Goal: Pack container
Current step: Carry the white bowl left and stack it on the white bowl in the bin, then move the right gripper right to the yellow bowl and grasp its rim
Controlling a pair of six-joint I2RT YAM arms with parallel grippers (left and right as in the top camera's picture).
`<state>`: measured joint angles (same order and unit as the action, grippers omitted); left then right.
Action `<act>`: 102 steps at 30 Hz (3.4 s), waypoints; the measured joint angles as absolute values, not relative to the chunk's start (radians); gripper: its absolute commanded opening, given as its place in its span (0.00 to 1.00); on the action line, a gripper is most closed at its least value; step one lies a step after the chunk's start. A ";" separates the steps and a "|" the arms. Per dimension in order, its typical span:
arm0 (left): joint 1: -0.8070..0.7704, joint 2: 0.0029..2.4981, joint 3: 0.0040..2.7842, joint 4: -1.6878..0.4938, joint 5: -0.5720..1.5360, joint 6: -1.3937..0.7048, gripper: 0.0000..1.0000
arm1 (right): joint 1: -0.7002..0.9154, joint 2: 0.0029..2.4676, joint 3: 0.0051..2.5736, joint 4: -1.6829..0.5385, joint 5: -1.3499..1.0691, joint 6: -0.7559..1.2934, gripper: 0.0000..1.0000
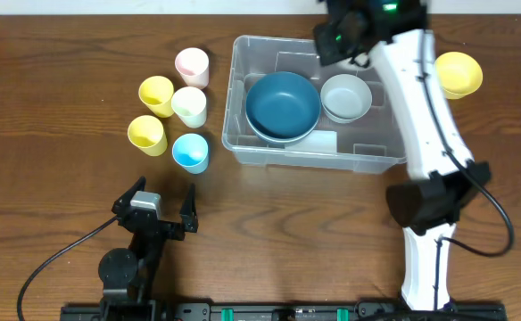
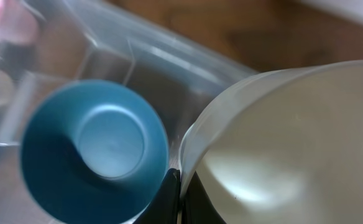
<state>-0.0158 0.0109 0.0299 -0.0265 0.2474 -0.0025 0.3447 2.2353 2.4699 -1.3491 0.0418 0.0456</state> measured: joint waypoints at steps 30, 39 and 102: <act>-0.016 0.011 0.030 -0.026 0.247 -0.002 0.98 | 0.340 2.284 2.207 -1.259 0.062 0.089 0.01; -0.016 0.011 0.030 -0.026 0.247 -0.002 0.98 | 0.340 2.284 2.156 -1.224 0.062 0.096 0.05; -0.016 0.011 0.030 -0.026 0.247 -0.002 0.98 | -0.234 2.330 2.037 -0.902 0.025 -0.184 0.99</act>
